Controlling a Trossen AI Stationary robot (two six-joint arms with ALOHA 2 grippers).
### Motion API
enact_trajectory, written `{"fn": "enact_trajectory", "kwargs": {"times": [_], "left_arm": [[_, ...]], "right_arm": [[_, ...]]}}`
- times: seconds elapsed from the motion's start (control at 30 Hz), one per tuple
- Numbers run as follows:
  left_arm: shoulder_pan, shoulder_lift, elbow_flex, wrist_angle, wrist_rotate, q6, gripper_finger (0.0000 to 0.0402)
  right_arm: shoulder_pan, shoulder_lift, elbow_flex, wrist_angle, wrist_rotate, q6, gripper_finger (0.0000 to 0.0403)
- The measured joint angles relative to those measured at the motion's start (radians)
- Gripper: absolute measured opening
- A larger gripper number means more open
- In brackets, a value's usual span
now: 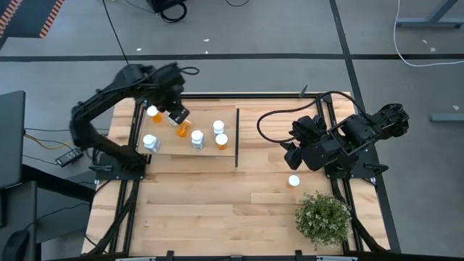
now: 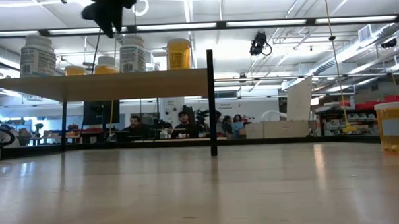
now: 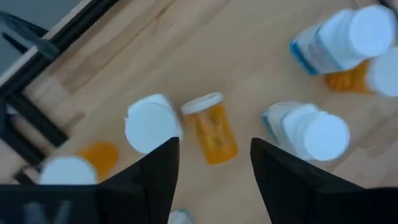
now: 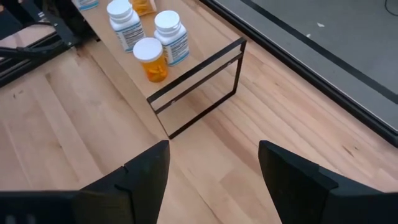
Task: Pick and place medicine bottles onto shelf by color
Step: Put the orange pill bottle on the shelf
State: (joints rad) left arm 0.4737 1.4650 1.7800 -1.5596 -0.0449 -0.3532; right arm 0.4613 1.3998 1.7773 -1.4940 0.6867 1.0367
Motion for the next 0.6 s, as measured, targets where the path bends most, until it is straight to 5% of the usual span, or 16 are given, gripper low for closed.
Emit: {"fn": "enact_trajectory", "kwargs": {"times": [0.17,0.6], "left_arm": [[-0.008,-0.076,-0.059,0.100,0.025,-0.085,0.0203],[-0.057,0.009,-0.053,0.022,0.028,-0.049,0.0158]], "right_arm": [[-0.026,0.000,0.000,0.000,0.000,-0.011,0.0253],[-0.061,0.000,0.000,0.001,-0.041,-0.044,0.0253]]}}
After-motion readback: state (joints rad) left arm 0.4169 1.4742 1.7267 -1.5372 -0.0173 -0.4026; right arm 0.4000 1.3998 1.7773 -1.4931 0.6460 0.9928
